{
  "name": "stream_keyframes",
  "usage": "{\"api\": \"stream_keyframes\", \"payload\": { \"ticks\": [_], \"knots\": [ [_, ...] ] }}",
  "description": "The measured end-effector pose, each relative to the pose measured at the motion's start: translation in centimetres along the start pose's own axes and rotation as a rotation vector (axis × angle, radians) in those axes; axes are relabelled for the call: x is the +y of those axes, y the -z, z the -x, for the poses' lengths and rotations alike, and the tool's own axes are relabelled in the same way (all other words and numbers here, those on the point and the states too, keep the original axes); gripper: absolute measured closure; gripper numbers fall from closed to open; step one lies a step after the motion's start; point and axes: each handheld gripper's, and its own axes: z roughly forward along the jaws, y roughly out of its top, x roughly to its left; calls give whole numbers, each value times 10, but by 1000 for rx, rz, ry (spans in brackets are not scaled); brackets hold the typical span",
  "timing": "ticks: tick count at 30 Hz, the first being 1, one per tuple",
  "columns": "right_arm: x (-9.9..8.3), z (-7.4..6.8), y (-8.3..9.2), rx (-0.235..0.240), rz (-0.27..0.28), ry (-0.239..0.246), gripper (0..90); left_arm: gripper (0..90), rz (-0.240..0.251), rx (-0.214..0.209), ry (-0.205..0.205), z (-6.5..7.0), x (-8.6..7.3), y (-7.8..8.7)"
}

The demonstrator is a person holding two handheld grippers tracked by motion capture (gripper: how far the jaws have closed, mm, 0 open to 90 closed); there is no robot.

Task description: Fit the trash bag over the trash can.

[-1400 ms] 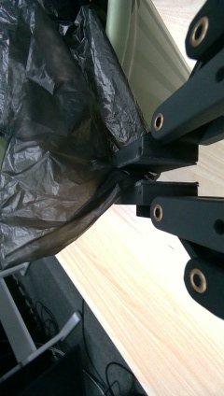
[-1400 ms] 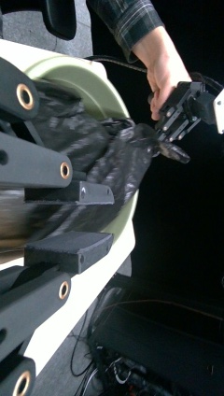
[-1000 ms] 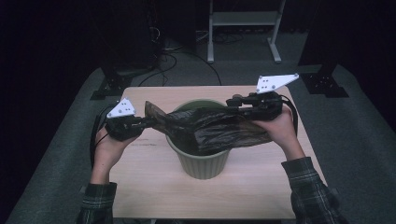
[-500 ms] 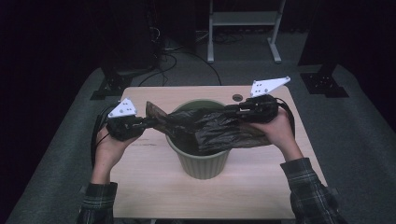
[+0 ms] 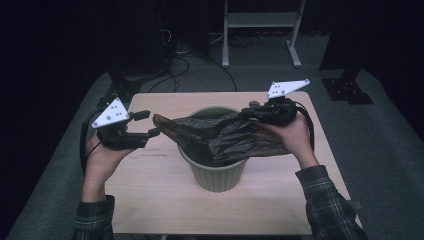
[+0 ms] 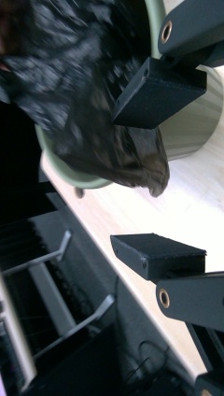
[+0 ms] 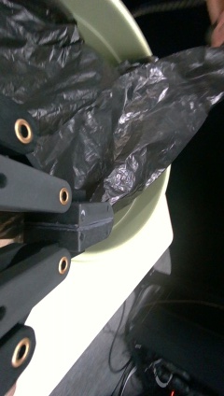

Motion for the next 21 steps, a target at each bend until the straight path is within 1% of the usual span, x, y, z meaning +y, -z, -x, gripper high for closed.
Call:
{"api": "stream_keyframes", "payload": {
  "ticks": [2, 3, 4, 7, 8, 9, 11, 14, 15, 16, 19, 21],
  "knots": [
    [0, 1, 0, -8, 0, -1, 900, 349, 24, 4, -9, 0, 9, 7],
    [0, 1, 1, -19, -3, -2, 900, 349, 31, 1, -11, 0, 13, 8],
    [0, 1, 1, -19, -3, -6, 900, 349, 40, 0, -18, 0, 17, 9],
    [1, 1, 0, -7, 4, -3, 900, 350, 47, -11, -44, 5, 31, 3],
    [1, 0, 0, -4, 6, -2, 900, 350, 48, -21, -56, 8, 37, -2],
    [2, 0, -1, 0, 8, -1, 900, 350, 50, -30, -58, 10, 40, -6],
    [2, -1, -2, 6, 10, 1, 900, 358, 57, -68, -75, 19, 48, -18],
    [3, -1, -4, 16, 13, 1, 900, 362, 43, -105, -99, 30, 55, -37],
    [3, -1, -4, 19, 16, 0, 900, 368, 40, -118, -104, 34, 57, -46],
    [3, -1, -4, 23, 23, -2, 900, 368, 29, -128, -110, 37, 59, -55],
    [4, -2, -3, 35, 30, -3, 900, 368, -2, -142, -122, 41, 60, -72],
    [5, -1, -2, 43, 41, -2, 900, 368, -31, -147, -126, 42, 58, -85]
  ]
}}
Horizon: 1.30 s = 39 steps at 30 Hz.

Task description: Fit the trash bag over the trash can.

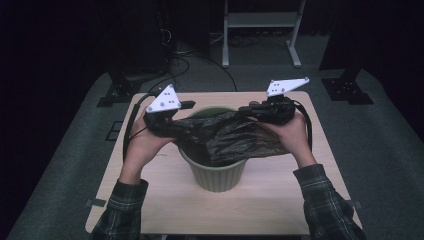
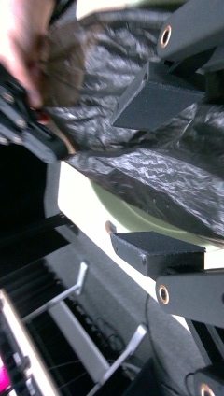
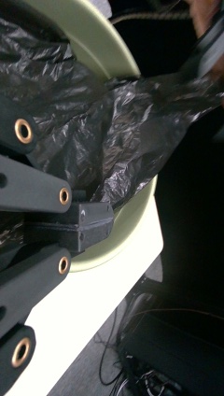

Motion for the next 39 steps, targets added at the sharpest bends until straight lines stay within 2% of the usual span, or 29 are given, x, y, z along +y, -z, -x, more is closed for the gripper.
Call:
{"api": "stream_keyframes", "payload": {
  "ticks": [2, 4, 7, 9, 10, 13, 14, 16, 17, 18, 21, 25, 27, 28, 31, 33, 35, 36, 39],
  "knots": [
    [1, 1, 1, 6, 9, -4, 900, 368, -23, -9, -4, -1, -3, -12],
    [3, 2, 1, 11, 16, -7, 900, 362, -34, -9, -3, -2, -5, -17],
    [5, 2, 1, 12, 21, -3, 900, 341, -95, 19, -30, -3, -9, -26],
    [7, 2, 1, 21, 29, -5, 900, 343, -119, 34, -36, -5, -12, -32],
    [7, 1, 2, 26, 34, -6, 900, 367, -124, 28, -31, -6, -13, -33],
    [8, 0, 2, 26, 34, -3, 900, 598, -155, 24, -9, -12, -17, -36],
    [8, 0, 2, 26, 34, -2, 900, 711, -162, 17, 2, -14, -18, -36],
    [8, 0, 1, 20, 30, 5, 890, 836, -138, 4, 43, -19, -20, -34],
    [7, 0, 0, 10, 28, 7, 821, 885, -133, 3, 53, -21, -20, -33],
    [6, 1, -1, 5, 21, 3, 764, 893, -126, 7, 60, -22, -20, -32],
    [2, 3, -4, -18, -10, 8, 684, 892, -104, 17, 74, -26, -21, -29],
    [-7, 6, -3, -43, -40, 0, 674, 892, -102, 28, 77, -30, -22, -22],
    [-13, 11, 1, -66, -42, -12, 744, 891, -96, 38, 87, -33, -23, -17],
    [-17, 15, 4, -78, -43, -31, 810, 891, -97, 40, 89, -34, -23, -16],
    [-24, 25, 12, -97, -16, -66, 900, 888, -95, 43, 99, -40, -25, -14],
    [-25, 29, 13, -89, 8, -82, 900, 884, -100, 44, 100, -43, -26, -17],
    [-26, 32, 10, -105, 7, -85, 899, 876, -115, 52, 105, -48, -28, -22],
    [-26, 33, 8, -111, 6, -85, 869, 874, -123, 60, 105, -50, -30, -24],
    [-28, 38, 4, -128, 14, -109, 855, 875, -142, 77, 134, -62, -38, -31]
  ]
}}
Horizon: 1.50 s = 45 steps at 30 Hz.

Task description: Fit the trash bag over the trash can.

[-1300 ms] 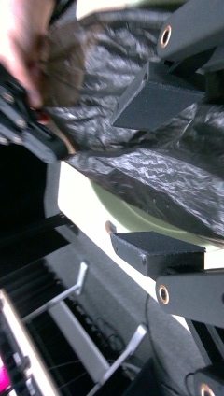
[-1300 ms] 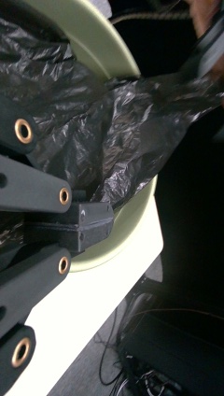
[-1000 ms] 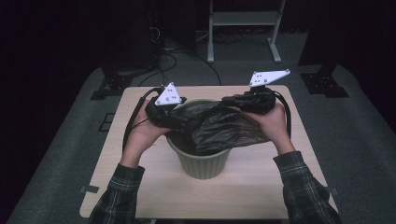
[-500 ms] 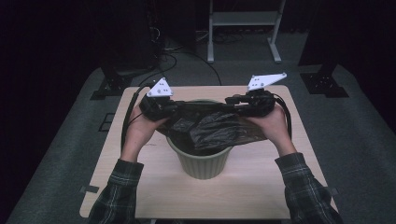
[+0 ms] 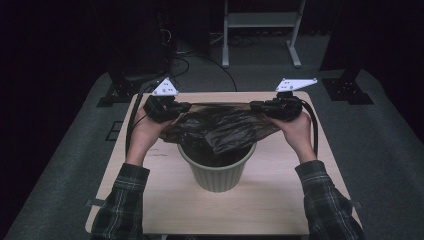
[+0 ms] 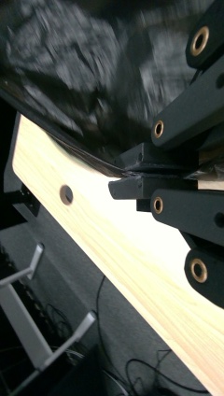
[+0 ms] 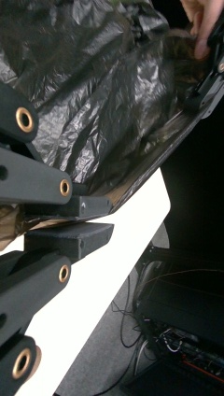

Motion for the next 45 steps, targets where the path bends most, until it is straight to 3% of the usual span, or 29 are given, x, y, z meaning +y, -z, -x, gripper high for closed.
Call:
{"api": "stream_keyframes", "payload": {
  "ticks": [7, 15, 25, 27, 34, 40, 43, 45],
  "knots": [
    [-9, 13, -18, -51, -35, -43, 900, 875, -62, 3, 49, -19, -12, -23],
    [-24, 20, -31, -70, -99, -65, 900, 875, -133, -31, 85, -19, -33, -43],
    [-43, 17, -27, -44, -112, -78, 895, 877, -150, -55, 107, -12, -56, -39],
    [-44, 17, -26, -46, -108, -82, 847, 877, -147, -53, 109, -12, -57, -38],
    [-28, 18, 0, -57, -41, -68, 763, 877, -144, -41, 98, -13, -52, -32],
    [-6, 14, 27, -22, 58, -59, 696, 877, -145, -37, 100, -14, -53, -31],
    [3, 10, 24, 9, 69, -31, 673, 877, -141, -39, 100, -13, -52, -31],
    [6, 8, 15, 28, 46, -25, 673, 877, -143, -40, 100, -13, -52, -31]
  ]
}}
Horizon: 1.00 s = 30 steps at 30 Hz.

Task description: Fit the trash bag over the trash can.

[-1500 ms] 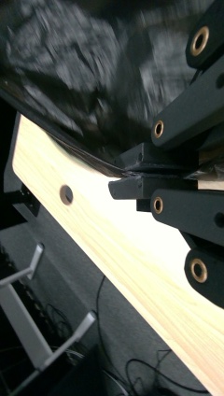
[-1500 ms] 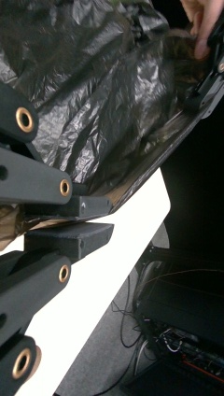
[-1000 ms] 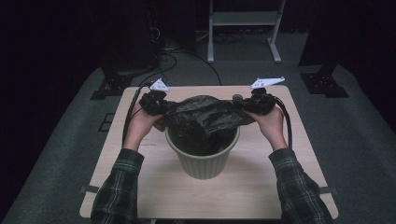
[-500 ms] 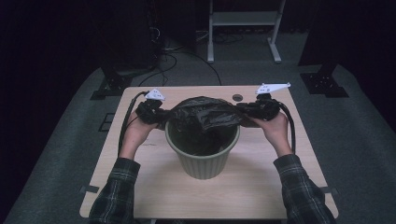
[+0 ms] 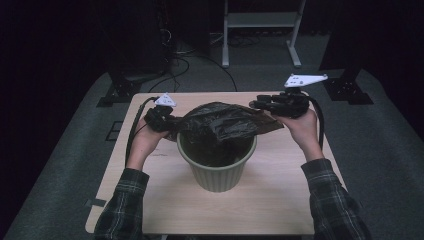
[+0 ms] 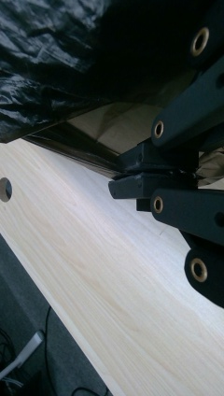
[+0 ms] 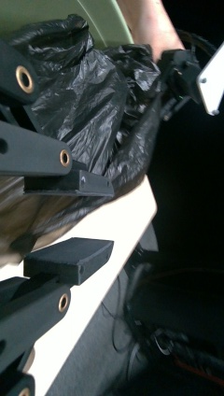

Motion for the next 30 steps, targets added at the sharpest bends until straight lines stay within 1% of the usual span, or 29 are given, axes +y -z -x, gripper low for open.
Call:
{"api": "stream_keyframes", "payload": {
  "ticks": [3, 4, 6, 7, 8, 9, 10, 11, 12, 13, 16, 17, 18, 22, 24, 26, 27, 30],
  "knots": [
    [1, -1, -16, 23, -27, 10, 673, 877, -3, -3, -3, 0, 0, 0],
    [1, 0, -22, 30, -35, 6, 674, 877, -3, -4, -5, 0, 0, 0],
    [0, 0, -29, 51, -47, -4, 705, 877, -1, -4, -2, -1, 0, 1],
    [-1, 0, -33, 43, -65, -4, 740, 877, -2, -4, -2, -2, -1, 1],
    [-2, 1, -36, 53, -79, -7, 787, 877, -2, -4, -2, -2, -1, 2],
    [-2, 2, -37, 53, -88, -10, 812, 877, -2, -4, -2, -2, -1, 2],
    [-3, 2, -39, 44, -97, -9, 872, 877, 1, -4, -1, -2, -1, 3],
    [-3, 2, -39, 45, -100, -5, 900, 877, 0, -3, -1, -1, -1, 4],
    [-4, 1, -38, 45, -93, -3, 900, 878, 1, -4, -1, -1, -1, 4],
    [-4, 1, -37, 45, -87, -8, 900, 877, 1, -3, -4, -1, -1, 5],
    [-3, -5, -30, 64, -72, 0, 900, 877, -4, -2, -3, 0, -2, 6],
    [-3, -8, -25, 66, -62, 13, 900, 877, -6, -3, -1, 0, -3, 6],
    [-4, -12, -20, 79, -50, 17, 900, 877, -6, -2, -1, 1, -3, 6],
    [-10, -27, -1, 101, -12, 42, 900, 877, -5, -7, 2, 3, -9, 7],
    [-13, -34, 8, 109, -14, 51, 900, 877, -1, -7, 6, 4, -11, 8],
    [-16, -40, 13, 124, -12, 53, 900, 877, -2, -5, 7, 5, -13, 10],
    [-18, -44, 16, 128, -12, 61, 900, 877, -2, -5, 11, 5, -14, 11],
    [-25, -54, 22, 155, -16, 69, 900, 877, -2, -3, 5, 6, -16, 13]
  ]
}}
